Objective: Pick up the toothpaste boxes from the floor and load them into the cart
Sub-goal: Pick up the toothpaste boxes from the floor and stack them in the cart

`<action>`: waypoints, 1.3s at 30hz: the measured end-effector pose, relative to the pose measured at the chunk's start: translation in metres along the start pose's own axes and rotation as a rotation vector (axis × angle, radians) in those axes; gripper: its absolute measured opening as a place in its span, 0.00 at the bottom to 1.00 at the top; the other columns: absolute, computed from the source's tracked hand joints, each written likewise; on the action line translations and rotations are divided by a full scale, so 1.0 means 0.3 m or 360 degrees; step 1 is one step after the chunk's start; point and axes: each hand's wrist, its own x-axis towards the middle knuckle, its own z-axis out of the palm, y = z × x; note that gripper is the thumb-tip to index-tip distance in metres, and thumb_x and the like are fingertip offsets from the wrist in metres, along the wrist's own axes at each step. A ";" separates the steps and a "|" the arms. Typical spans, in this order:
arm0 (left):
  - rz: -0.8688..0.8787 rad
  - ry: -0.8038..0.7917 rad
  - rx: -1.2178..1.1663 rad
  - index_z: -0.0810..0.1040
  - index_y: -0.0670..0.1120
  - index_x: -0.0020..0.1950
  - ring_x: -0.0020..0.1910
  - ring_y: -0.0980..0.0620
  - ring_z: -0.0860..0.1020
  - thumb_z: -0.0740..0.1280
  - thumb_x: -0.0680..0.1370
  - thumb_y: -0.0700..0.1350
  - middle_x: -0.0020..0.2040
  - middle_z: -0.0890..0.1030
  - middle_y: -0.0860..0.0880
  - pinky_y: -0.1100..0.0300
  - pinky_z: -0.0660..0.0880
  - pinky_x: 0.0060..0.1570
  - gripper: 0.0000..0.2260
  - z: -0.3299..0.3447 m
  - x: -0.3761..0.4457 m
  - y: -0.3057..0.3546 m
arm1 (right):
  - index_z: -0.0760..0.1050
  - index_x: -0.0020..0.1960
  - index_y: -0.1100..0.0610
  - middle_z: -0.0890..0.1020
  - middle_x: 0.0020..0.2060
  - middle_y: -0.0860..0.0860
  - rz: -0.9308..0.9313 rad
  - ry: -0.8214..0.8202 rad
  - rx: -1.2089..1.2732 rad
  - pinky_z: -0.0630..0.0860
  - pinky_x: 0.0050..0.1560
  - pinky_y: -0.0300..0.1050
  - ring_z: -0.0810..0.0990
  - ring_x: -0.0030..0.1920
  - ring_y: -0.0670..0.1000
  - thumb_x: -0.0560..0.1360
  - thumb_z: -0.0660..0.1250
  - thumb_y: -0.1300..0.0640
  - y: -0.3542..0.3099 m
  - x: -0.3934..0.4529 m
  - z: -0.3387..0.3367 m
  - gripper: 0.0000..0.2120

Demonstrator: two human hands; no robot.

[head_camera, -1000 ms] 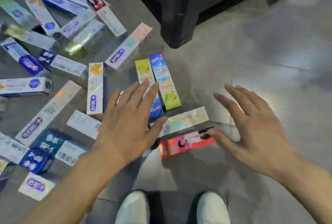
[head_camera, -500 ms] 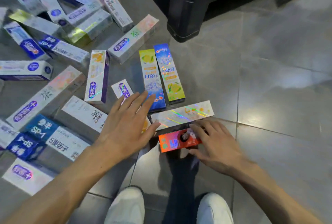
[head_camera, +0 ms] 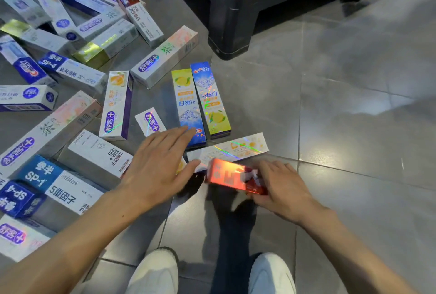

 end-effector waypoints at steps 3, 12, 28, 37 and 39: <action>0.0112 0.0024 -0.0072 0.75 0.44 0.71 0.63 0.44 0.77 0.64 0.78 0.57 0.67 0.79 0.45 0.52 0.69 0.62 0.25 0.054 0.032 0.044 | 0.66 0.55 0.48 0.80 0.48 0.49 0.0269 0.0164 0.0487 0.73 0.48 0.52 0.77 0.49 0.56 0.67 0.66 0.33 0.028 -0.074 -0.067 0.26; 0.0280 -0.0254 0.0132 0.76 0.39 0.67 0.62 0.38 0.77 0.58 0.73 0.56 0.65 0.78 0.39 0.46 0.75 0.61 0.29 0.315 0.175 0.220 | 0.64 0.56 0.45 0.81 0.48 0.40 0.0896 0.0696 0.1435 0.76 0.43 0.36 0.82 0.44 0.37 0.71 0.76 0.47 0.099 -0.252 -0.122 0.23; 0.0010 -0.0380 -0.0243 0.58 0.52 0.81 0.62 0.45 0.71 0.66 0.78 0.63 0.65 0.71 0.46 0.50 0.73 0.58 0.36 0.322 0.219 0.195 | 0.66 0.56 0.40 0.81 0.48 0.37 0.0989 0.0697 0.1704 0.75 0.39 0.30 0.81 0.46 0.36 0.70 0.77 0.47 0.038 -0.164 -0.078 0.23; -0.0611 0.0114 -0.1346 0.71 0.60 0.65 0.49 0.62 0.78 0.75 0.71 0.61 0.52 0.80 0.60 0.67 0.73 0.48 0.25 -0.113 0.244 0.303 | 0.68 0.59 0.46 0.82 0.50 0.45 0.0851 0.0825 0.2004 0.79 0.42 0.36 0.83 0.44 0.43 0.71 0.77 0.53 -0.045 -0.072 -0.308 0.23; -0.0706 0.0133 -0.1595 0.75 0.57 0.60 0.47 0.62 0.81 0.74 0.74 0.59 0.49 0.82 0.59 0.66 0.76 0.48 0.18 -0.274 0.245 0.318 | 0.69 0.60 0.47 0.83 0.48 0.42 0.0790 0.0838 0.2032 0.81 0.51 0.47 0.83 0.46 0.43 0.71 0.77 0.53 -0.087 -0.086 -0.456 0.23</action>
